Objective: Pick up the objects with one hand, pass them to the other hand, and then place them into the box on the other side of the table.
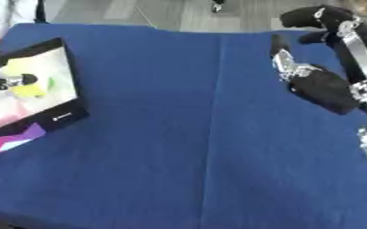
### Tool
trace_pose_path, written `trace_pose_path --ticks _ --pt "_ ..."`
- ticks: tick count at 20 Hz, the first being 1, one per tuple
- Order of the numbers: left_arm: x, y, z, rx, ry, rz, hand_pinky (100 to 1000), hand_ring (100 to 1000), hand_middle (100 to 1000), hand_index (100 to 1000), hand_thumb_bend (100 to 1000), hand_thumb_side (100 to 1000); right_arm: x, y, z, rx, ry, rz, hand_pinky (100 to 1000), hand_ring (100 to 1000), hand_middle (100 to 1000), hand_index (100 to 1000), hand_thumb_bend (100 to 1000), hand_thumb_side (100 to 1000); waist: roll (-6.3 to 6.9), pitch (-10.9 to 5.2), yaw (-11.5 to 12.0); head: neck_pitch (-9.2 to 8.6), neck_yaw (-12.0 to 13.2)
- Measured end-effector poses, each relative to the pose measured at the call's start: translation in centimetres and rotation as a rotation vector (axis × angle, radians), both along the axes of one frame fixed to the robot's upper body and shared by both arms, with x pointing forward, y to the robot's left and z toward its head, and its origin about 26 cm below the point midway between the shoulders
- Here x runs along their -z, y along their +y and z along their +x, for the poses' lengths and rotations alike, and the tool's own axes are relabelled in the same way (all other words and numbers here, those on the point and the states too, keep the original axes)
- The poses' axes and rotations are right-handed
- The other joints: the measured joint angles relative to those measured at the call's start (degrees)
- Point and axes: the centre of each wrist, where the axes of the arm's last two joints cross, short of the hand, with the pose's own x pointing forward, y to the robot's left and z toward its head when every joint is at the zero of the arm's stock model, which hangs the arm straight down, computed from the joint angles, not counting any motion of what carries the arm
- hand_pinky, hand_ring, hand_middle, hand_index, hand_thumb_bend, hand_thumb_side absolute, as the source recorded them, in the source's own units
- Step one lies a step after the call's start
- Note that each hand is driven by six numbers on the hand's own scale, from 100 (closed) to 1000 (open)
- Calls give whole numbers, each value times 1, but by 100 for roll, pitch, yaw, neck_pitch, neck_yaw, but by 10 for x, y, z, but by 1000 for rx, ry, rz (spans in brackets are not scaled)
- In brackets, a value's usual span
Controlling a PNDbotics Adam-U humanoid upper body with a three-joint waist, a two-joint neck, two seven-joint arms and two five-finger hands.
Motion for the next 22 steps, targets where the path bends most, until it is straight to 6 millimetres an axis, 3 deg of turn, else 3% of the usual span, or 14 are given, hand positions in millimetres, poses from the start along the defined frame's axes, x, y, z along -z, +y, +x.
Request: trace_pose_path --ticks 6,9,11,12,13,15,22 --pt "-8 -4 -3 -10 -61 -19 755 740 686 784 749 527 -2 -2 0 8 -10 18 758 840 710 770 147 476 -19 0 0 2 -223" --pt "-21 -13 -8 0 -184 -75 732 699 652 748 474 705 -3 -5 1 21 -24 37 760 842 712 771 111 483 -57 0 3 2 -485" --pt "-30 -23 -15 34 -294 -135 731 690 649 748 436 724 -4 -7 1 38 -31 61 762 845 715 773 100 506 -72 0 7 2 -669" --pt "-33 -29 -18 58 -347 -169 731 690 649 748 436 724 -4 -7 1 47 -35 74 762 845 715 773 100 506 -78 0 8 2 -739" --pt "-36 -35 -22 86 -398 -205 728 687 652 758 501 662 -5 -7 2 55 -40 88 764 848 719 776 100 545 -85 0 10 2 -792" --pt "-41 -49 -30 156 -496 -284 729 682 651 760 531 605 -7 -9 2 70 -48 119 769 854 726 782 100 594 -108 -2 12 2 -865" --pt "-37 -89 -47 374 -684 -640 718 682 673 778 562 577 -7 -16 4 137 -46 241 773 869 738 790 100 587 -213 -12 -2 2 -967"
